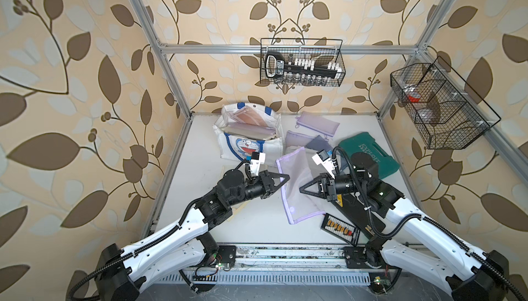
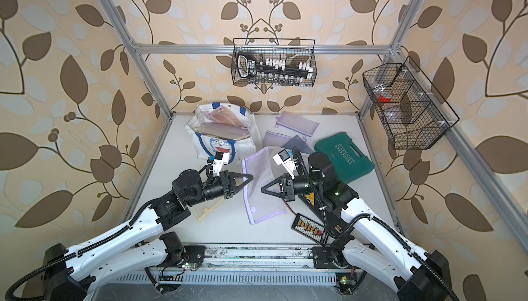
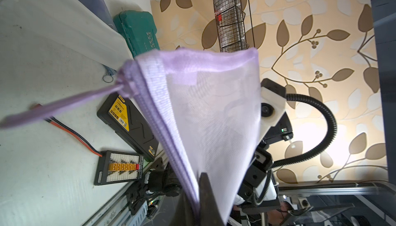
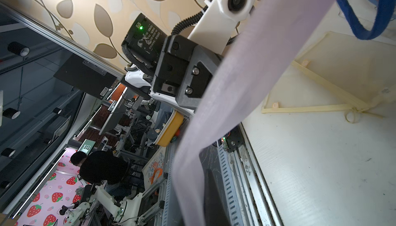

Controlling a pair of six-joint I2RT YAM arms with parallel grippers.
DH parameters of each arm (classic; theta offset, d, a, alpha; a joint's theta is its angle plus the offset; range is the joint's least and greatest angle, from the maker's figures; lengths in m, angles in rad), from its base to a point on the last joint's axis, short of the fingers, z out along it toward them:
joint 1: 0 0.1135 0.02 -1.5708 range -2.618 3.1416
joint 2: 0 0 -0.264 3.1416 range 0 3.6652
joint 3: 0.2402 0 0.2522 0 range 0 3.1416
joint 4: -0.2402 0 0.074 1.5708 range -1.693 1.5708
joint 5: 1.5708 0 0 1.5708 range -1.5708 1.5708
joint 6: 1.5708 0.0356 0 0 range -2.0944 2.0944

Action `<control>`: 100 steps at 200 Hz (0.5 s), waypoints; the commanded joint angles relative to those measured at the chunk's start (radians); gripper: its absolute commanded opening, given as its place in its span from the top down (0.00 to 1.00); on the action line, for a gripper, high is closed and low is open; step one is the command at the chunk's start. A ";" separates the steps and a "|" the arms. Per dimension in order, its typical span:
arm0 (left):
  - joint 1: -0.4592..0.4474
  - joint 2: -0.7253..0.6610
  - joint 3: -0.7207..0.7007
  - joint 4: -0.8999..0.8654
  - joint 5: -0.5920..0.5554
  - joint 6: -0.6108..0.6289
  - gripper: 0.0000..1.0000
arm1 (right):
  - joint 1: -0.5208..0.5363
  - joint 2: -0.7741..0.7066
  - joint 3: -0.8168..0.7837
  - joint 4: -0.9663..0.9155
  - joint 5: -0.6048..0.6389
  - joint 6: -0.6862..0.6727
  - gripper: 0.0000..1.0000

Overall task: Put the pencil pouch into the canvas bag
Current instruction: Pick up the pencil pouch from the center of the board.

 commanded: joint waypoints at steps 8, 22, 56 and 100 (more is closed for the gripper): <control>-0.008 -0.057 0.052 -0.087 -0.049 0.029 1.00 | -0.028 0.005 0.033 -0.013 0.033 -0.001 1.00; -0.008 -0.087 0.068 -0.164 -0.101 0.028 1.00 | -0.062 0.001 0.054 -0.051 0.061 -0.013 0.96; -0.008 -0.120 0.240 -0.552 -0.294 0.025 1.00 | -0.197 0.026 0.134 -0.237 0.150 -0.064 0.46; -0.008 0.065 0.706 -1.000 -0.547 0.072 1.00 | -0.230 0.068 0.330 -0.465 0.314 -0.167 0.14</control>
